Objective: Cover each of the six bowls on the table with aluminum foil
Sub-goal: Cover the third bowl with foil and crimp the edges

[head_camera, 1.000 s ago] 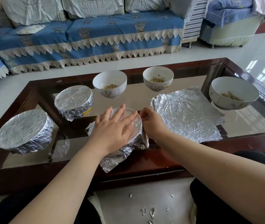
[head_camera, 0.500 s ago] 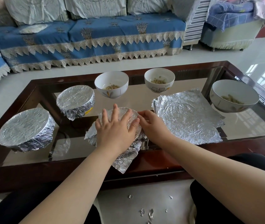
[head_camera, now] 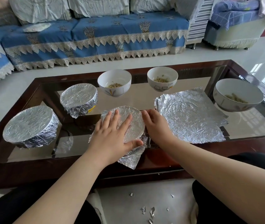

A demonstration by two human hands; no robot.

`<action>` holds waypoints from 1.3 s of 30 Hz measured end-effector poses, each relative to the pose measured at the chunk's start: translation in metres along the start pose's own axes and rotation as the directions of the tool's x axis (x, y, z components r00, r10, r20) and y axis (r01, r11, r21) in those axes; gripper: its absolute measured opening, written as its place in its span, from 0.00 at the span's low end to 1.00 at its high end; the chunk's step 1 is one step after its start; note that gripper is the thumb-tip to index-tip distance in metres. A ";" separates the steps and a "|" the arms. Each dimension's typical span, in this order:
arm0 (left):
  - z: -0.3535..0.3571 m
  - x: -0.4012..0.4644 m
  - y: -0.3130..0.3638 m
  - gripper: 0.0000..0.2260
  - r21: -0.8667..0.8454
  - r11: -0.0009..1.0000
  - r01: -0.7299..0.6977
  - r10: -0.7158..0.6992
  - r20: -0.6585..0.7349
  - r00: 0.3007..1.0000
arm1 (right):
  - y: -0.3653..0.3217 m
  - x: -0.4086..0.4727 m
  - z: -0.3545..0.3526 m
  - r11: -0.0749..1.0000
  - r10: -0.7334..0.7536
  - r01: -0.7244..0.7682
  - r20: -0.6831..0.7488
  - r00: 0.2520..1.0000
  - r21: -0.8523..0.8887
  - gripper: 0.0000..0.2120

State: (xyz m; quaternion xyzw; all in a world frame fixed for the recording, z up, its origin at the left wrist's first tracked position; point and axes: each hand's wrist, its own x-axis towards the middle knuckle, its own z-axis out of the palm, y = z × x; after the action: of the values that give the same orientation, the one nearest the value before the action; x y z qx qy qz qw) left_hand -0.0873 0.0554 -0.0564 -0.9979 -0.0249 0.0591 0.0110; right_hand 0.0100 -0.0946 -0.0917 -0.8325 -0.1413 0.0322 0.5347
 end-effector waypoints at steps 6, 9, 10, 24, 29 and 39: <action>0.005 0.002 0.000 0.51 -0.030 0.999 -0.010 0.008 -0.046 0.999 | 0.003 -0.004 0.001 0.994 0.014 -0.010 -0.039 0.999 0.111 0.12; 0.006 0.002 -0.001 0.50 -0.045 0.999 -0.011 0.009 -0.046 0.999 | 0.003 -0.005 0.002 0.980 0.084 -0.074 -0.043 0.996 0.185 0.09; 0.007 0.002 -0.001 0.49 -0.050 0.999 -0.011 0.009 -0.045 0.999 | 0.003 -0.006 0.002 0.972 0.103 -0.093 -0.037 0.994 0.217 0.09; 0.008 0.002 0.000 0.49 -0.096 0.995 -0.012 0.003 -0.092 0.996 | 0.003 0.001 0.005 0.996 0.065 -0.063 -0.046 0.997 0.057 0.09; 0.010 0.002 0.000 0.49 -0.106 0.994 -0.011 -0.002 -0.122 0.993 | 0.000 0.001 0.006 0.997 0.062 -0.060 -0.048 0.997 0.042 0.08; 0.009 0.001 0.000 0.50 -0.103 0.995 -0.008 -0.003 -0.112 0.994 | 0.004 0.000 0.009 0.992 0.075 -0.067 -0.069 0.995 0.109 0.04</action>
State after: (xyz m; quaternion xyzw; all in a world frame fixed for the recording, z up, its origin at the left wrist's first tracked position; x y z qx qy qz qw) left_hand -0.0872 0.0554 -0.0650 -0.9989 -0.0260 0.0018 -0.0396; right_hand 0.0094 -0.0880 -0.0995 -0.8080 -0.0899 0.0284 0.5815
